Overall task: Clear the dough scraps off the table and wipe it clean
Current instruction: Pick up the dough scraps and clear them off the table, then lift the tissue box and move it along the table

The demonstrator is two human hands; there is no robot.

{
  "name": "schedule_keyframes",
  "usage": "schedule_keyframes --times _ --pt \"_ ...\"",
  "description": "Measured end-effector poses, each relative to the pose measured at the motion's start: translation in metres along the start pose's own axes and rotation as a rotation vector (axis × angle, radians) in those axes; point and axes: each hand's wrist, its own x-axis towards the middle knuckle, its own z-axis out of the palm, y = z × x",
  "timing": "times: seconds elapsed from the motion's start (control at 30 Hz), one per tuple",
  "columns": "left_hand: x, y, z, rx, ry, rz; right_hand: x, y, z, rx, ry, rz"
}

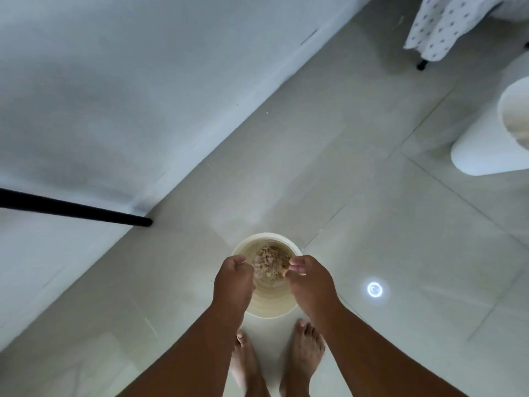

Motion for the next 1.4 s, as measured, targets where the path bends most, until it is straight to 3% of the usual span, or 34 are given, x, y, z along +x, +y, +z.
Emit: schedule_keyframes --times 0.2,0.3,0.6,0.8,1.0,1.4 --pt "-0.081 0.045 -0.037 0.424 0.026 0.265 -0.072 -0.053 -0.035 -0.170 -0.027 -0.035" --pt "-0.129 0.069 -0.056 0.507 -0.022 0.342 -0.118 -0.078 -0.054 -0.226 -0.047 -0.060" --pt "-0.239 0.096 -0.133 0.407 0.049 0.448 -0.224 -0.141 -0.073 -0.385 -0.097 -0.261" --pt "-0.278 0.090 -0.221 0.253 0.163 0.508 -0.268 -0.179 -0.049 -0.498 -0.160 -0.442" --pt "-0.302 0.035 -0.323 0.099 0.331 0.502 -0.322 -0.200 0.011 -0.549 -0.212 -0.599" --pt "-0.343 -0.184 -0.497 -0.041 0.603 0.320 -0.458 -0.167 0.177 -0.655 -0.323 -0.805"
